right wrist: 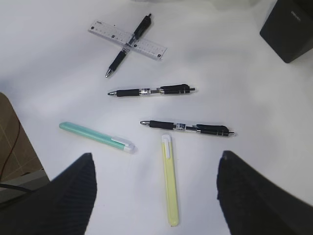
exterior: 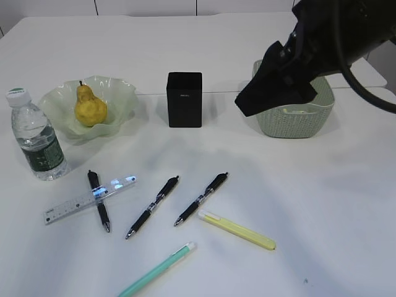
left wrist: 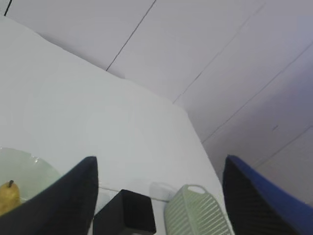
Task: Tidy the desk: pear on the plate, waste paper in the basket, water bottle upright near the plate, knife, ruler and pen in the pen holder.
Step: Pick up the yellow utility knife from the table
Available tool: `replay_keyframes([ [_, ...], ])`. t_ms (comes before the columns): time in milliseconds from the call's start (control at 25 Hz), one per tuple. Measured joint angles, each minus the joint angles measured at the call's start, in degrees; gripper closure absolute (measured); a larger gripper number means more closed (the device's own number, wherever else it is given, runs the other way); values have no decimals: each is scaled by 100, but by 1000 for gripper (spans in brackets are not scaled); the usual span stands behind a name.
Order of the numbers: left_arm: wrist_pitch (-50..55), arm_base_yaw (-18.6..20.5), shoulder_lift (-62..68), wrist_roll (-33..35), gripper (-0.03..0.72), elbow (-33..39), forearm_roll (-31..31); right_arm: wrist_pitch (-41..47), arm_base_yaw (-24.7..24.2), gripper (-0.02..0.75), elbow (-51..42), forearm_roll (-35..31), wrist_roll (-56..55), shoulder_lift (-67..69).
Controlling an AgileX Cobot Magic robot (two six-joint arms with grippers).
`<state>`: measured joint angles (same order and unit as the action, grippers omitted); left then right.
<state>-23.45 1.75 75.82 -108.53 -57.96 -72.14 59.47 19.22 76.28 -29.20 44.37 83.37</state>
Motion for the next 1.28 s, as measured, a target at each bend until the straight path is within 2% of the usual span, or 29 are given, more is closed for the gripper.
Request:
replay_keyframes([
  [160,75,0,10,0,126,0,714,0,0,144,0,0,0,0],
  [400,141,0,54,-61,127,0,914,5,0,144,0,0,-10,0],
  [760,134,0,121,-96,162,0,-222,15,0,144,0,0,-10,0],
  [1280,-53,0,162,-187,165,301,-368,15,0,144,0,0,-10,0],
])
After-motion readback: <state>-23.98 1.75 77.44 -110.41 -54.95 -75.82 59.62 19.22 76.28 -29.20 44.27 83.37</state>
